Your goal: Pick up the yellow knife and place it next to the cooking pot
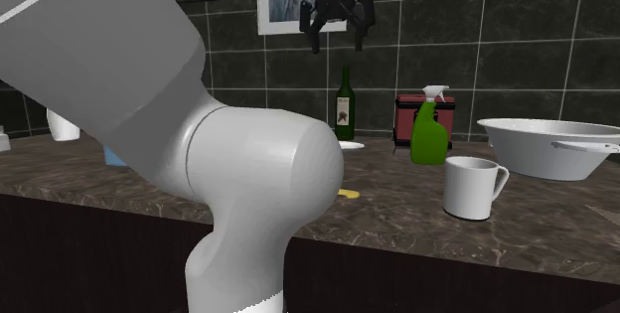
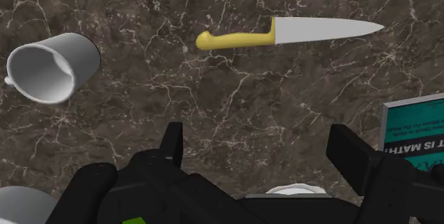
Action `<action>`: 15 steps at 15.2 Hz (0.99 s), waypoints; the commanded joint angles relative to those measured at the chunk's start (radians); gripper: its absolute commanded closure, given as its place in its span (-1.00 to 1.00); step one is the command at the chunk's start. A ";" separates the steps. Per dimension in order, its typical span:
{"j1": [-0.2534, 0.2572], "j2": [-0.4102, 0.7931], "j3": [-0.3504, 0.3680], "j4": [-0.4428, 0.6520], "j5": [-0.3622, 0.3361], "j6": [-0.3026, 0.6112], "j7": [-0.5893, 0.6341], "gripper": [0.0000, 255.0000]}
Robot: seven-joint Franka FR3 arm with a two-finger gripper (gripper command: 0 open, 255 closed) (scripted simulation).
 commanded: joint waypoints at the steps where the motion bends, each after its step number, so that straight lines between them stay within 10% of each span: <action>1: 0.000 0.000 0.000 0.000 0.000 0.000 0.000 -1.00; 15: -0.130 -0.067 0.285 -0.458 0.206 0.385 0.668 -1.00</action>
